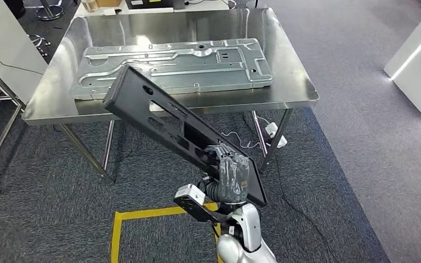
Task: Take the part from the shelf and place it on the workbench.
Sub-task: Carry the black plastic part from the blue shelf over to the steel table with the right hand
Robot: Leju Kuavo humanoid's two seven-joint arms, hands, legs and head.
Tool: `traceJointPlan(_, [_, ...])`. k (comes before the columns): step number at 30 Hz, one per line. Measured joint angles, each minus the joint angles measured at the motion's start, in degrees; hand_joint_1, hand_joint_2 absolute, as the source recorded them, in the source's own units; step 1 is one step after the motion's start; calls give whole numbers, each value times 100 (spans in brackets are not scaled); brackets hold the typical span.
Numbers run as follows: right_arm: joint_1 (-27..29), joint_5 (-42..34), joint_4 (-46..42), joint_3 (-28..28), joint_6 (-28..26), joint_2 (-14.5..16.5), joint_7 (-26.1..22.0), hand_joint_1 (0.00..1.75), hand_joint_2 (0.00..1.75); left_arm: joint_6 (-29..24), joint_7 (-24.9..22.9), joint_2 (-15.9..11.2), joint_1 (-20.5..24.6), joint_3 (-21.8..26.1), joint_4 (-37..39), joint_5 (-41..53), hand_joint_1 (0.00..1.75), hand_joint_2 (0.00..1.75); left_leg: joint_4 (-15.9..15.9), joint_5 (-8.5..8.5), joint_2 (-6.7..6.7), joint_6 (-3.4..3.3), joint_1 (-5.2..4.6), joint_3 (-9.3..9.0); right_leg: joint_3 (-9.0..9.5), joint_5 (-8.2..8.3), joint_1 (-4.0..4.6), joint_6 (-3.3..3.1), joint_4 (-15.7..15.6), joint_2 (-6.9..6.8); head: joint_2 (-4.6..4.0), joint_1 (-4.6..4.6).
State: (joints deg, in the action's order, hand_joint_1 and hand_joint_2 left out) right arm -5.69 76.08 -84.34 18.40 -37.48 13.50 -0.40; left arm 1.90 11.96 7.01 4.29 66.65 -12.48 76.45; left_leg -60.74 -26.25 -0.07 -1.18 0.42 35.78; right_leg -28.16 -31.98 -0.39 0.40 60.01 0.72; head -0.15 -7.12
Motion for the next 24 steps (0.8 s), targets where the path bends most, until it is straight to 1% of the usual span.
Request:
traceJointPlan(1, [-141, 189, 115, 103, 19, -1, 118, 175, 175, 10, -10, -3, 8, -25, 0, 32, 0, 175, 32, 11, -3, -34, 9, -45, -18, 22, -3, 27, 74, -7, 0, -2])
traceJointPlan(2, [-300, 377, 236, 221, 47, -1, 235, 175, 175, 22, -18, -5, 19, -49, 0, 63, 0, 175, 65, 3, -3, -69, 20, -88, -86, 41, -5, 50, 228, -18, 0, -2])
traceJointPlan(3, [-478, 549, 371, 356, 90, -1, 355, 175, 175, 34, -20, -9, 33, -73, 0, 96, 0, 175, 91, -6, -3, -101, 25, -139, -227, 11, -9, 72, 460, -29, 0, -1])
traceJointPlan(4, [-648, 689, 510, 490, 148, -1, 469, 175, 175, 47, -20, -11, 45, -98, 0, 126, 0, 175, 108, -22, 1, -127, 27, -168, -429, -74, -15, 92, 764, -42, 0, -2])
traceJointPlan(6, [-969, 941, 806, 753, 319, -3, 698, 175, 175, 68, -20, -20, 63, -157, 0, 184, 0, 175, 117, -79, -6, -160, 23, -224, -900, -349, -18, 124, 1369, -45, 0, -1])
traceJointPlan(7, [-1103, 1052, 944, 857, 416, -4, 803, 175, 175, 79, -20, -23, 67, -184, 0, 211, 0, 175, 117, -116, -15, -165, 20, -262, -1073, -425, -20, 127, 1516, -46, 0, -1])
traceJointPlan(8, [-1233, 1160, 1082, 954, 514, -8, 917, 175, 175, 91, -20, -26, 70, -208, 0, 238, 0, 175, 117, -158, -29, -165, 18, -314, -1163, -386, -19, 120, 1491, -46, 0, -1])
traceJointPlan(9, [-1368, 1249, 1213, 1050, 601, -15, 1044, 175, 175, 104, -25, -29, 70, -229, 0, 262, 0, 175, 117, -202, -41, -159, 13, -377, -1162, -215, -9, 97, 1283, -45, 0, -2])
traceJointPlan(10, [-1514, 1314, 1340, 1164, 679, -30, 1193, 175, 175, 114, -29, -31, 70, -253, 0, 285, 0, 175, 120, -248, -49, -150, 5, -443, -1094, 62, 7, 54, 941, -46, 0, -1])
traceJointPlan(11, [-1661, 1353, 1463, 1302, 743, -55, 1340, 175, 175, 122, -35, -25, 74, -280, 3, 302, 0, 175, 121, -292, -53, -137, -2, -510, -1016, 333, 34, -6, 596, -45, 0, 3])
traceJointPlan(12, [-1803, 1368, 1568, 1446, 789, -86, 1459, 175, 175, 126, -43, -18, 83, -304, 7, 315, 0, 175, 132, -331, -59, -115, -5, -557, -954, 487, 68, -67, 311, -44, 0, 0])
traceJointPlan(13, [-1916, 1373, 1654, 1588, 821, -117, 1536, 175, 175, 130, -46, -11, 97, -325, 10, 325, 0, 175, 161, -364, -62, -84, -1, -592, -904, 575, 96, -124, 125, -39, 0, 0])
traceJointPlan(14, [-1995, 1375, 1722, 1707, 841, -144, 1578, 175, 175, 133, -52, -4, 110, -338, 13, 329, 0, 175, 158, -362, -65, -47, 3, -625, -868, 582, 119, -173, 35, -31, 0, -1])
traceJointPlan(15, [-2059, 1376, 1772, 1806, 862, -163, 1635, 175, 175, 137, -57, -4, 118, -345, 13, 333, 0, 175, 158, -350, -67, -3, 3, -660, -810, 565, 119, -212, -32, -23, 0, -6])
traceJointPlan(16, [-2118, 1377, 1813, 1908, 896, -183, 1730, 175, 175, 141, -62, -11, 124, -351, 13, 336, 0, 175, 125, -345, -61, 29, 4, -689, -723, 607, 102, -239, -94, -19, 0, -5])
traceJointPlan(17, [-2204, 1377, 1851, 2021, 950, -213, 1888, 175, 175, 143, -69, -18, 128, -357, 13, 341, 0, 175, 13, -339, -54, 49, 2, -682, -637, 625, 78, -264, -150, -21, 0, -3])
traceJointPlan(18, [-2327, 1377, 1889, 2169, 1029, -257, 2104, 175, 175, 146, -75, -25, 137, -363, 13, 347, 0, 175, -161, -379, -49, 70, 7, -603, -559, 621, 51, -280, -187, -26, 0, 0])
traceJointPlan(19, [-2470, 1377, 1927, 2353, 1122, -323, 2339, 175, 175, 147, -83, -31, 150, -369, 13, 354, 0, 175, -433, -464, -42, 90, 19, -438, -499, 608, 33, -284, -212, -33, 0, 2])
traceJointPlan(20, [-2614, 1377, 1966, 2558, 1217, -410, 2567, 175, 175, 149, -91, -32, 160, -375, 13, 360, 0, 175, -758, -582, -40, 117, 32, -218, -462, 576, 24, -290, -217, -36, 0, 5])
traceJointPlan(21, [-2731, 1377, 2003, 2763, 1299, -511, 2764, 175, 175, 151, -99, -34, 167, -379, 13, 363, 0, 175, -1059, -717, -39, 152, 49, 16, -429, 536, 15, -282, -218, -35, 0, 5])
traceJointPlan(22, [-2813, 1377, 2037, 2949, 1366, -624, 2924, 175, 175, 150, -108, -38, 167, -382, 13, 364, 0, 175, -1253, -815, -38, 181, 70, 210, -386, 490, 6, -265, -218, -33, 0, 5])
traceJointPlan(23, [-2861, 1377, 2063, 3097, 1414, -740, 3056, 175, 175, 149, -116, -42, 160, -385, 13, 358, 0, 175, -1277, -820, -36, 215, 93, 328, -328, 437, -9, -240, -217, -30, 0, 5])
traceJointPlan(24, [-2889, 1377, 2083, 3200, 1443, -859, 3158, 175, 175, 146, -120, -44, 149, -387, 13, 351, 0, 175, -1117, -701, -32, 251, 118, 360, -256, 377, -29, -207, -214, -28, 0, 5])
